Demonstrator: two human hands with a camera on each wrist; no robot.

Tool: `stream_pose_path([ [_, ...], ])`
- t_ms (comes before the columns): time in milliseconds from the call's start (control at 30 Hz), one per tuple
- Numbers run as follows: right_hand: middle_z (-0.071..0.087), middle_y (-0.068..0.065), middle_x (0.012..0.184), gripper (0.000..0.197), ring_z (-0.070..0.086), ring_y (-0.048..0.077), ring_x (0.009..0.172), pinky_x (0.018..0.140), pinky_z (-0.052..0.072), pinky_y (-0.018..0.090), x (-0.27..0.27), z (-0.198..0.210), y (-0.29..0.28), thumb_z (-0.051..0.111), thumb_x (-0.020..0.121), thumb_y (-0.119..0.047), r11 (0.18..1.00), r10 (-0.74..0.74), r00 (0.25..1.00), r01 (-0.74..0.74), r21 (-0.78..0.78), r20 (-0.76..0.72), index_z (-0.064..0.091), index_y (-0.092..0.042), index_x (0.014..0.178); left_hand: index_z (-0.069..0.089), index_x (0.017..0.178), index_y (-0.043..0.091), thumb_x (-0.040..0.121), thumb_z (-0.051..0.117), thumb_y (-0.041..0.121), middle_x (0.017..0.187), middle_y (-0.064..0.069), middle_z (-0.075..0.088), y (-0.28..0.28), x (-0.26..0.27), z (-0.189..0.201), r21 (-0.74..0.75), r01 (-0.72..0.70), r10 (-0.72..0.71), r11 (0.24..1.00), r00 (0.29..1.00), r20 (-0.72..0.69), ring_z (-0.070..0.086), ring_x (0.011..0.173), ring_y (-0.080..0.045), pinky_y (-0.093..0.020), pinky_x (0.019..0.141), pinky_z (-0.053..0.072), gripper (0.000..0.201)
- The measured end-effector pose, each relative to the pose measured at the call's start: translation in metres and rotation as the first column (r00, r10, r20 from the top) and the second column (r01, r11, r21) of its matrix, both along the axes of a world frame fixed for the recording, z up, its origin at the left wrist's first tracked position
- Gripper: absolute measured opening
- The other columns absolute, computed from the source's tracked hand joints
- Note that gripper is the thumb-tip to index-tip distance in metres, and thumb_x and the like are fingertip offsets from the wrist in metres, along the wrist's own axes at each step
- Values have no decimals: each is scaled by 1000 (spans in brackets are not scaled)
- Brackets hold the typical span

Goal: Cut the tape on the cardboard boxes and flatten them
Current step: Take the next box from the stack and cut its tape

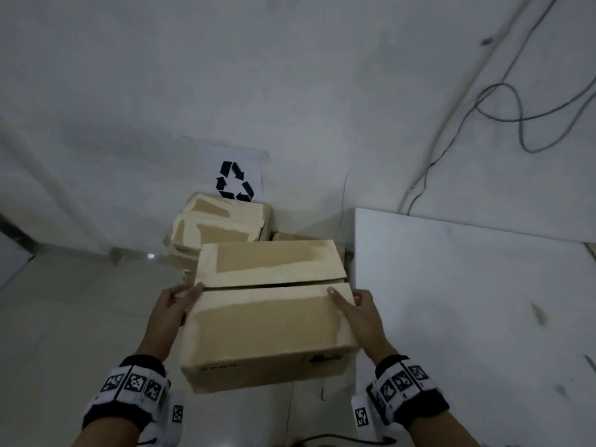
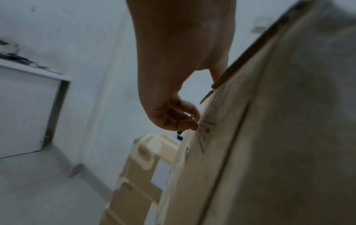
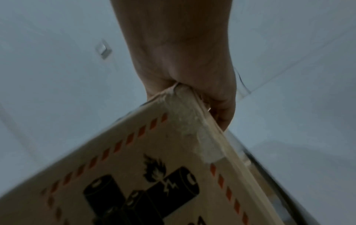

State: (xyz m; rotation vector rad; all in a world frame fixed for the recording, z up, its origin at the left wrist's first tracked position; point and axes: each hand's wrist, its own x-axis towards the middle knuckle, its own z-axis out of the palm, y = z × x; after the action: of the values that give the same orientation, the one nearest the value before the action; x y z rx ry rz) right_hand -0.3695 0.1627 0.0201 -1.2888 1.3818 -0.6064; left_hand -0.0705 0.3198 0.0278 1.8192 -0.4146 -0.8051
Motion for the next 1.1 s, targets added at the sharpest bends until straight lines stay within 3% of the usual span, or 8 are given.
stream_pose_path([
  [200,70,-11,95,19,64,-8,74,60,45,8,-56,45,-29,69,87,-44,975,11,1000,-11,-222,-2,66,-31,100,69,106,24,86,66,45,98,0,68,-68,-40,48,-145,203,-187,968,975,118,64,91,-21,-33,74,51,29],
  [400,65,-6,113,50,57,13,104,88,47,30,-156,48,-60,72,81,-54,923,-259,958,208,-325,-124,65,-26,123,67,109,14,88,67,33,85,-6,62,-149,-120,54,-204,383,-331,901,911,247,59,82,-22,-29,73,44,28],
  [600,65,-2,119,45,64,20,103,82,54,33,-271,61,-99,70,90,-29,894,-321,947,298,-333,-14,54,-24,132,66,114,15,91,64,18,86,-1,62,-227,-246,49,-196,486,-385,851,834,395,59,78,-16,-20,65,45,24],
  [767,47,-7,125,45,67,34,98,87,55,40,-361,63,-134,50,99,-43,916,-363,829,401,0,425,33,-26,137,65,116,24,96,59,21,96,-2,67,-268,-356,36,-265,479,-431,837,875,222,68,86,-21,-41,80,58,21],
  [833,39,-8,132,45,67,28,100,80,57,34,-401,53,-141,46,104,-31,922,-324,853,381,-64,410,26,-30,144,64,107,27,95,59,34,105,-1,67,-276,-393,37,-297,467,-470,833,880,65,65,98,-25,-42,87,56,15],
  [933,41,-8,126,65,58,9,111,79,57,21,-447,33,-144,63,90,6,925,-237,918,313,-215,318,24,-16,137,52,119,19,82,58,65,120,-2,57,-285,-437,36,-347,389,-494,853,816,-299,58,111,-26,-47,91,54,59],
  [1033,47,-5,123,58,55,10,114,83,57,29,-475,12,-147,67,86,10,907,-226,934,305,-291,276,38,-21,126,38,131,27,63,58,84,133,-4,41,-294,-470,30,-352,327,-464,877,768,-442,46,122,-29,-57,90,50,92],
  [1100,53,-1,125,57,54,18,120,91,55,39,-485,-4,-145,76,81,-3,896,-250,937,319,-309,243,44,-24,124,35,134,28,59,72,74,135,-2,32,-295,-485,28,-311,266,-394,912,775,-494,39,125,-30,-61,88,50,95],
])
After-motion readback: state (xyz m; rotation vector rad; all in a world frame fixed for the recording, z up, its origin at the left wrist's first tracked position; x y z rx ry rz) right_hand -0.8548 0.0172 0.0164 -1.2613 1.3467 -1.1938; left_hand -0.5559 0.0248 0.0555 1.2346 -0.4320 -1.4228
